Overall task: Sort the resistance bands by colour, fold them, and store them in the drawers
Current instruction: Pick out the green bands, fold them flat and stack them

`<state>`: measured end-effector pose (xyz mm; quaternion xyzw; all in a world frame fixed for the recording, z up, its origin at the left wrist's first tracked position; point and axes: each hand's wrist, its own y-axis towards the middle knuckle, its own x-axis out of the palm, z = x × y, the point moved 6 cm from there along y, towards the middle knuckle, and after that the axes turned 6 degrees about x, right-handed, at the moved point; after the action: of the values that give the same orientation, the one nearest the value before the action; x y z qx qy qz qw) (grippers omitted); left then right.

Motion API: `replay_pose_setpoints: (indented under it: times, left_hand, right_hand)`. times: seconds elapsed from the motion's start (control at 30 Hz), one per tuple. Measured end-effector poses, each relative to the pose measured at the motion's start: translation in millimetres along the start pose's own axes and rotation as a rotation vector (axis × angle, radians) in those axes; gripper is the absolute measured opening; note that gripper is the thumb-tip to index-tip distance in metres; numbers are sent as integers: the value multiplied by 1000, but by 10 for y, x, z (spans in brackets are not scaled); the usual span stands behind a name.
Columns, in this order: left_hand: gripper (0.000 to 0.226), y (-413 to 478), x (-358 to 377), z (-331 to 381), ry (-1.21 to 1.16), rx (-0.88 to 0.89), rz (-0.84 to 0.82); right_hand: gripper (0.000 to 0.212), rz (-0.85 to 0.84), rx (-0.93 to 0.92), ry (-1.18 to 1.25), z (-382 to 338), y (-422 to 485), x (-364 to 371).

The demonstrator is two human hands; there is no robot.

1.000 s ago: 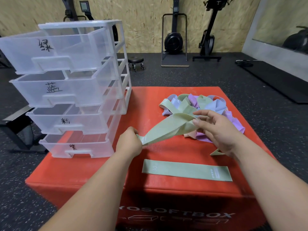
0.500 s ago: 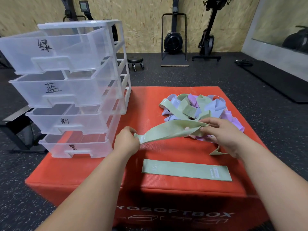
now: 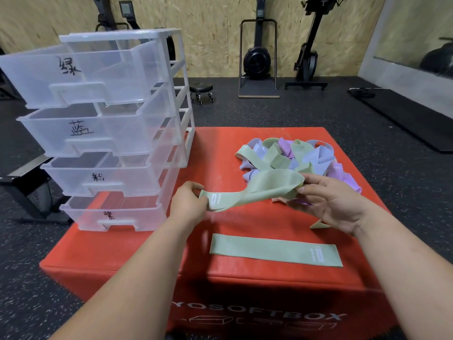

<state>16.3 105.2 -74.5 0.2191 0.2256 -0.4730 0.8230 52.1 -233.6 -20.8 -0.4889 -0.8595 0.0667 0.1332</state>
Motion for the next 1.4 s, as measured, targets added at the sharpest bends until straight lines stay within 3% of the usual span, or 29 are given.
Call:
replay_pose_setpoints:
  times: [0.27, 0.37, 0.5, 0.7, 0.9, 1.03, 1.13, 1.27, 1.4]
  left_hand:
    - [23, -36, 89, 87, -182, 23, -27]
    - [22, -56, 117, 75, -189, 16, -52]
    - [23, -84, 143, 59, -158, 6, -107]
    - [21, -128, 145, 83, -129, 13, -143]
    - [19, -150, 147, 80, -123, 30, -145]
    - [19, -158, 147, 46, -120, 30, -155]
    - [22, -145, 115, 20, -107, 24, -153]
    - [21, -114, 43, -23, -46, 42, -135]
    - [21, -72, -24, -52, 44, 30, -101]
  right_hand:
    - [28, 162, 41, -89, 229, 168, 40]
    - [13, 316, 67, -297, 316, 187, -8]
    - [11, 401, 111, -598, 453, 242, -59]
    - [19, 473, -102, -968, 313, 326, 178]
    - [59, 439, -205, -1122, 344, 524, 730]
    - [82, 414, -113, -1400, 479, 681, 996]
    - [74, 423, -28, -1606, 560, 724, 1031]
    - [35, 545, -55, -1475, 429, 695, 830]
    - [10, 620, -77, -889, 146, 529, 472]
